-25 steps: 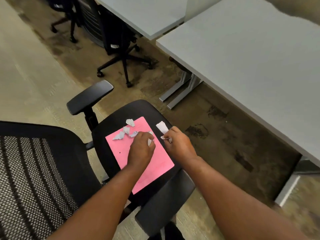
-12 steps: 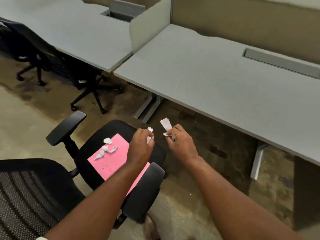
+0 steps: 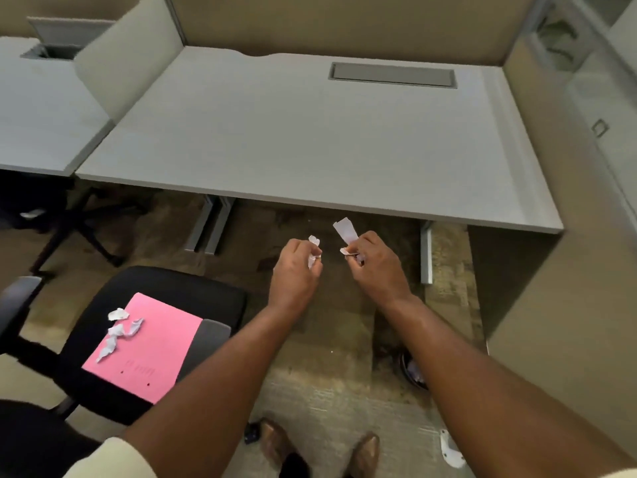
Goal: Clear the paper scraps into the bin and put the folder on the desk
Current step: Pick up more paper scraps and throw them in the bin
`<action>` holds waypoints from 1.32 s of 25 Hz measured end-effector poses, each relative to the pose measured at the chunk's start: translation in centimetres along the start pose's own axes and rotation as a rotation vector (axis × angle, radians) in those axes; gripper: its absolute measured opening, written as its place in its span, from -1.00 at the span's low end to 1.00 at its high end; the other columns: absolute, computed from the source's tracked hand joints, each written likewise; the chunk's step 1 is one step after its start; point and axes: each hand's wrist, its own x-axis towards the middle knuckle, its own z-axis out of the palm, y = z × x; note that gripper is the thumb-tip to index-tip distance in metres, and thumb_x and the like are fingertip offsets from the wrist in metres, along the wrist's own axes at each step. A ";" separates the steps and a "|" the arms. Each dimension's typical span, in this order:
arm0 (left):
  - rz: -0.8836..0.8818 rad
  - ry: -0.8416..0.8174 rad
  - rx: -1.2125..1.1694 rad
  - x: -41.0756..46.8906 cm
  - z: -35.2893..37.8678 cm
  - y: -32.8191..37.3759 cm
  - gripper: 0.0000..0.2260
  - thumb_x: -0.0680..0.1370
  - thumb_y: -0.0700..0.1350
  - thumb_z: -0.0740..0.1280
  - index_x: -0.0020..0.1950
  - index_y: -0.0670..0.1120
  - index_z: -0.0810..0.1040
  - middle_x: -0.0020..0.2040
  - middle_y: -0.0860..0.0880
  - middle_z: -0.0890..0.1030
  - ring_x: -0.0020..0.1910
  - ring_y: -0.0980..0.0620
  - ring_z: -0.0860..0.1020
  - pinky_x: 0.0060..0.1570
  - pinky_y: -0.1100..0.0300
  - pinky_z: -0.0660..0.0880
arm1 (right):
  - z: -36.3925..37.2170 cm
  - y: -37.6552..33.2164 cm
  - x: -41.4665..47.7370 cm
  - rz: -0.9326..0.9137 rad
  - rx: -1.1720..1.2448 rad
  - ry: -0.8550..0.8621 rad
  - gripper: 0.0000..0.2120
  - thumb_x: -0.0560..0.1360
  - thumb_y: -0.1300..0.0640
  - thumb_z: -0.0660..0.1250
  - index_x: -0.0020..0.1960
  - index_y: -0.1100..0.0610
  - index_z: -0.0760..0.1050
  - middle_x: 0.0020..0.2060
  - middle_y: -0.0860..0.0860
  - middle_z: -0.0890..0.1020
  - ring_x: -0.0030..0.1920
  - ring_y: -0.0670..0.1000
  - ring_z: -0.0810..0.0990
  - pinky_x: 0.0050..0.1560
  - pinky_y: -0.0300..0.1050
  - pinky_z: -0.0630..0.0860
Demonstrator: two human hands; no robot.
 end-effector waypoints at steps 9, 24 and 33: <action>0.193 -0.215 -0.062 -2.9 13.3 10.9 -0.88 0.55 -0.09 0.41 0.03 0.11 0.53 0.05 0.21 0.44 0.00 0.19 0.49 -0.05 0.29 0.43 | -9.1 12.4 -8.2 0.239 -0.033 0.183 -0.90 0.52 0.19 0.46 0.03 0.09 0.60 -0.01 -0.09 0.52 -0.15 -0.14 0.49 -0.22 -0.45 0.30; 0.410 -0.565 -0.062 -8.1 34.3 11.5 -0.91 0.55 -0.14 0.39 0.03 -0.01 0.58 0.06 0.07 0.52 0.02 0.08 0.54 -0.07 0.18 0.45 | -5.1 28.8 -20.8 0.561 -0.063 0.386 -0.92 0.53 0.21 0.44 0.01 0.08 0.61 -0.02 -0.06 0.57 -0.09 0.01 0.60 -0.18 0.00 0.60; 0.457 -0.742 -0.039 -10.1 46.7 2.5 -0.90 0.55 -0.12 0.38 0.05 0.00 0.58 -0.01 0.09 0.47 0.03 0.04 0.51 -0.11 0.16 0.38 | 5.0 38.2 -24.1 0.695 -0.036 0.312 -0.88 0.50 0.28 0.44 0.03 0.14 0.63 0.05 0.02 0.60 -0.01 0.10 0.62 -0.12 -0.02 0.55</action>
